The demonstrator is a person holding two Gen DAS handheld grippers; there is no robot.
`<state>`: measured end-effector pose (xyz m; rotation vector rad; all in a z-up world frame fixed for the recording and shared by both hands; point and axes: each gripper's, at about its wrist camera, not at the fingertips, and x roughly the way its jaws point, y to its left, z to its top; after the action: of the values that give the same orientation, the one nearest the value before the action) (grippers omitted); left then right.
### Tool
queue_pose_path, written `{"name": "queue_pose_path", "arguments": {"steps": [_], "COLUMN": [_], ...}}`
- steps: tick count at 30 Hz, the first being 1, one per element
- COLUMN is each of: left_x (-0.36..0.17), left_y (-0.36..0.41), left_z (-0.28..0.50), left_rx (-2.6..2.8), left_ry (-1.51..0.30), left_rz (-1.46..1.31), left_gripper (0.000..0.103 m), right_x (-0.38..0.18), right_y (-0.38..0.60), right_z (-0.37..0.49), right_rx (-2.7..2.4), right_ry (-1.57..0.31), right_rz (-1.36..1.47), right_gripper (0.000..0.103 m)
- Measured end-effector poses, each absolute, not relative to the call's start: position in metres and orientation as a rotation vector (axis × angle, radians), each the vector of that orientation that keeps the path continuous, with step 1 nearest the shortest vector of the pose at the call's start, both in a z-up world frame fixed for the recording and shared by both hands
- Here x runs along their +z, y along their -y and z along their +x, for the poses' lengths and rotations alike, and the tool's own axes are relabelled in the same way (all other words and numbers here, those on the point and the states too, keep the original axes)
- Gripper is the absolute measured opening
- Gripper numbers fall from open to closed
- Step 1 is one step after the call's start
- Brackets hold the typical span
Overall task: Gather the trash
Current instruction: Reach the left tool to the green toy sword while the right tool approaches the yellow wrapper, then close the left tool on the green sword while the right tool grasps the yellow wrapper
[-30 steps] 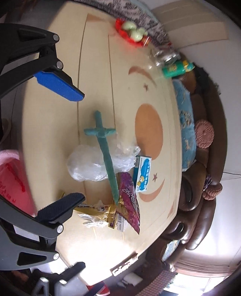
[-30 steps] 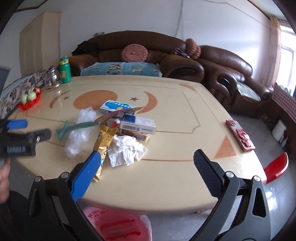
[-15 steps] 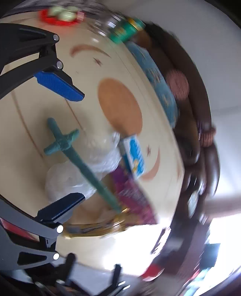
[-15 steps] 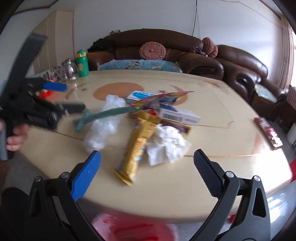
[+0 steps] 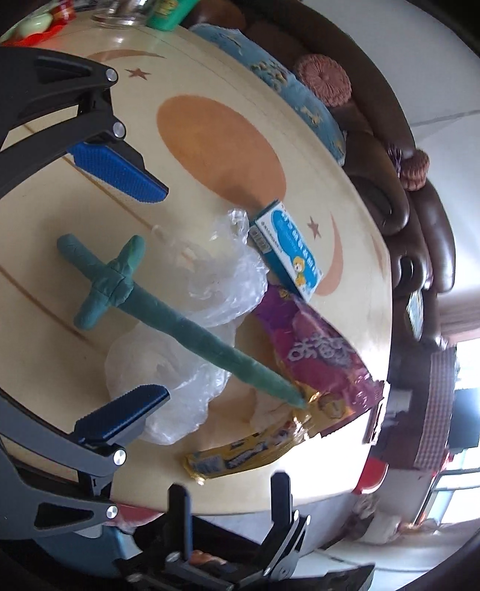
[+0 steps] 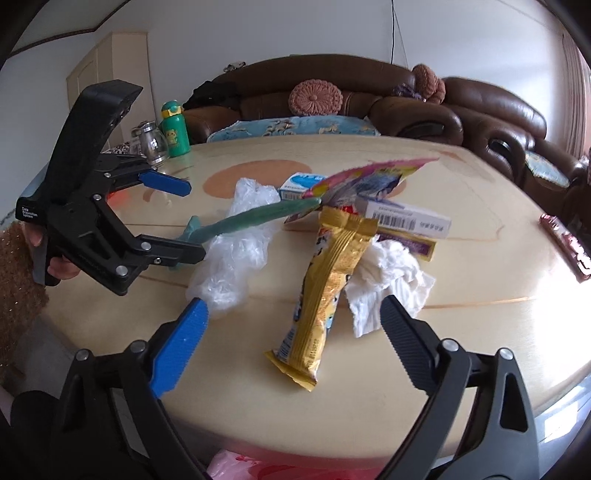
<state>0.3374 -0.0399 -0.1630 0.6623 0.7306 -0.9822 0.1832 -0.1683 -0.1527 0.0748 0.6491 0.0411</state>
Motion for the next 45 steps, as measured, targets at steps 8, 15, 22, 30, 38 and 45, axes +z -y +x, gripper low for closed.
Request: {"name": "queue_pose_path", "arguments": {"steps": [8,15,22,30,38,45], "left_x": [-0.167,-0.172,-0.181,-0.185,-0.184,-0.181], "left_y": [0.037,0.035,0.041,0.040,0.040,0.044], "left_z": [0.348,0.366,0.366,0.362,0.355,0.342], "left_rx": [-1.163,-1.265,-1.284,-1.315,-1.312,-1.279], "left_ry": [-0.751,-0.807,-0.824,-0.829,-0.833,-0.841], "left_rz": [0.705,0.722,0.806,0.847,0.876,0.907], "left_gripper": [0.097,0.088,0.080,0.057,0.055,0.046], "right_x": [-0.161,-0.166,-0.167,-0.166,-0.170,-0.170], "right_y": [0.169,0.167,0.168,0.169,0.169,0.170], "right_z": [0.191,0.193,0.197,0.200,0.201,0.204], "right_rx": [0.047,0.040,0.041,0.041,0.050,0.058], "right_ry": [-0.675,-0.684,-0.686,-0.681,-0.690,-0.698], "right_rz": [0.099,0.085,0.094,0.109,0.116,0.109], "right_gripper": [0.071,0.071,0.071,0.071,0.071,0.060]}}
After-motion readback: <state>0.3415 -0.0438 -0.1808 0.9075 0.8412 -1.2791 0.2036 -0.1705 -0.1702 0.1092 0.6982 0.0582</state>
